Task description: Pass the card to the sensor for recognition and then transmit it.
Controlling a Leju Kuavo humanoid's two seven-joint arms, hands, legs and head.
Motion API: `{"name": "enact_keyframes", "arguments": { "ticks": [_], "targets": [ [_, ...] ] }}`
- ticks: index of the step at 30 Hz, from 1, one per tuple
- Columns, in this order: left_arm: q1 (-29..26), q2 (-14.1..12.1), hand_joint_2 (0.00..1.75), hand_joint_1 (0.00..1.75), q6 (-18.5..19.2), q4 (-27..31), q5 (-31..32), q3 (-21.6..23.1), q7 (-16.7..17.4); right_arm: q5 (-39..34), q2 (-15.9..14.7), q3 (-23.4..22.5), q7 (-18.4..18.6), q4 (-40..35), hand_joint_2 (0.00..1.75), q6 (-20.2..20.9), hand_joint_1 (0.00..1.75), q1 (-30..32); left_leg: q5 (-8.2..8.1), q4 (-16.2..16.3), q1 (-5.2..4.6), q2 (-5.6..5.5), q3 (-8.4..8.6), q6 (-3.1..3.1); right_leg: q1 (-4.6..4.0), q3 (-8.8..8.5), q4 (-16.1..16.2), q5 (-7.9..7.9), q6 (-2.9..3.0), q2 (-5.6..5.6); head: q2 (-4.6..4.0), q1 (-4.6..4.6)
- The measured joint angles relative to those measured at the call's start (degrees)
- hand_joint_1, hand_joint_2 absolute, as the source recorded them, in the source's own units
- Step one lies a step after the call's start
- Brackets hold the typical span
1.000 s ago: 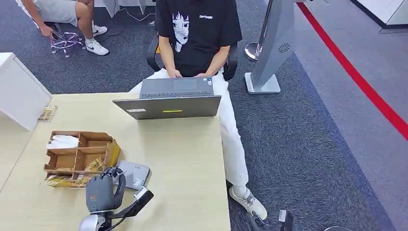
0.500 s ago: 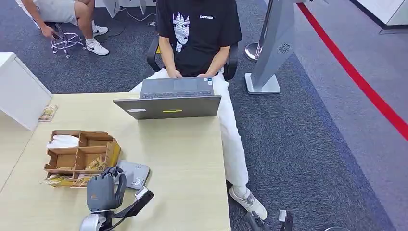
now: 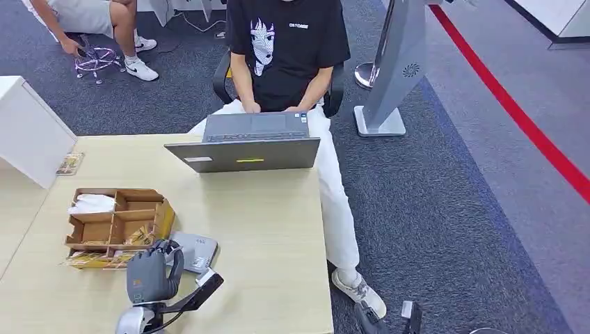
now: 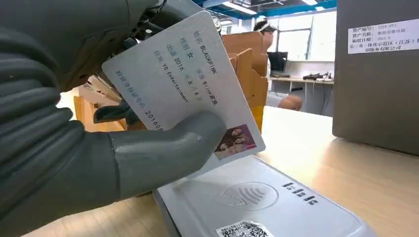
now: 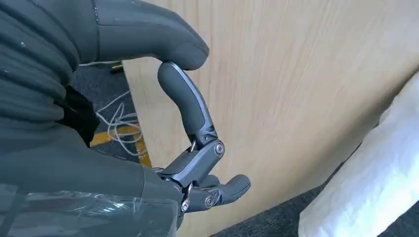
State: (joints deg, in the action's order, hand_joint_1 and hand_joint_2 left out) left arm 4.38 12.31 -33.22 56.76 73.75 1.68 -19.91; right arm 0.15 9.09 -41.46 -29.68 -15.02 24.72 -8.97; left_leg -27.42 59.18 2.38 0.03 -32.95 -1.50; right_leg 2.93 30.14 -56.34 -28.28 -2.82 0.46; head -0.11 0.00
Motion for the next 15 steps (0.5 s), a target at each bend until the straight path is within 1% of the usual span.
{"name": "enact_keyframes", "arguments": {
  "ticks": [4, 6, 7, 8, 9, 11, 12, 13, 15],
  "targets": [
    [0.1, 0.2, 1.75, 1.75, -0.7, -0.2, -0.4, 0.0, -0.6, -0.1, 0.0, -0.2, 0.2, 0.0, 1.75, 0.4, 0.00, 0.0, 0.02, 0.0, -0.01, 0.00, 0.00, -0.02, 0.01, 0.00, 0.0, 0.01, 0.00, 0.00, 0.00, 0.00],
    [-0.1, 0.2, 1.75, 1.75, -2.8, 0.3, 1.2, 0.0, -3.6, -0.1, 0.0, -0.4, 0.9, 0.0, 1.75, 0.9, 0.00, -0.1, 0.06, 0.0, 0.00, 0.00, -0.01, -0.02, 0.00, 0.05, 0.0, 0.06, 0.04, 0.00, 0.00, 0.00],
    [-0.6, 0.3, 1.75, 1.75, -2.8, 2.3, 3.0, 0.1, -4.8, 0.0, 0.0, -0.4, 1.4, 0.0, 1.75, 0.9, 0.00, -0.2, 0.07, 0.0, 0.01, 0.01, -0.05, -0.02, 0.00, 0.12, 0.0, 0.08, 0.06, 0.01, 0.00, 0.00],
    [-1.1, 0.5, 1.75, 1.75, -1.5, 6.3, 5.6, 0.7, -4.3, 0.1, 0.0, -0.4, 1.8, 0.0, 1.75, 0.8, 0.00, -0.3, 0.12, 0.0, 0.01, 0.02, -0.12, -0.03, -0.01, 0.21, 0.0, 0.13, 0.10, 0.02, 0.00, 0.02],
    [-0.9, 0.5, 1.75, 1.75, 0.1, 10.1, 7.1, 2.1, -2.8, 0.0, 0.0, -0.4, 2.2, 0.0, 1.75, 0.7, 0.00, -0.5, 0.14, 0.0, 0.01, 0.01, -0.20, -0.04, 0.00, 0.25, 0.0, 0.16, 0.05, 0.01, 0.02, 0.02],
    [0.6, -0.1, 1.75, 1.75, 2.7, 16.4, 8.7, 5.5, 1.0, 0.1, 0.0, -0.4, 2.6, 0.0, 1.75, 0.5, 0.00, -1.0, 0.15, 0.0, 0.00, -0.01, -0.22, -0.03, 0.00, 0.23, 0.0, 0.17, 0.05, 0.00, 0.02, 0.00],
    [1.3, -0.6, 1.75, 1.75, 3.0, 18.6, 8.8, 7.1, 2.0, 0.1, 0.0, -0.4, 2.9, 0.0, 1.75, 0.5, 0.00, -1.2, 0.15, 0.0, 0.00, 0.01, -0.21, -0.03, 0.00, 0.24, 0.0, 0.18, 0.07, 0.01, 0.00, -0.02],
    [1.5, -0.8, 1.75, 1.75, 3.2, 19.7, 8.7, 7.5, 2.3, 0.1, 0.0, -0.4, 3.1, 0.0, 1.75, 0.5, 0.00, -1.3, 0.15, 0.0, 0.00, 0.01, -0.22, -0.03, 0.00, 0.24, 0.0, 0.19, 0.07, 0.01, 0.00, 0.00],
    [1.5, -0.8, 1.75, 1.75, 3.2, 19.7, 8.7, 7.5, 2.3, 0.1, 0.0, -0.4, 3.1, 0.0, 1.75, 0.5, 0.00, -1.3, 0.15, 0.0, 0.00, 0.01, -0.22, -0.03, 0.00, 0.24, 0.0, 0.19, 0.07, 0.01, 0.00, 0.00]
  ]
}}
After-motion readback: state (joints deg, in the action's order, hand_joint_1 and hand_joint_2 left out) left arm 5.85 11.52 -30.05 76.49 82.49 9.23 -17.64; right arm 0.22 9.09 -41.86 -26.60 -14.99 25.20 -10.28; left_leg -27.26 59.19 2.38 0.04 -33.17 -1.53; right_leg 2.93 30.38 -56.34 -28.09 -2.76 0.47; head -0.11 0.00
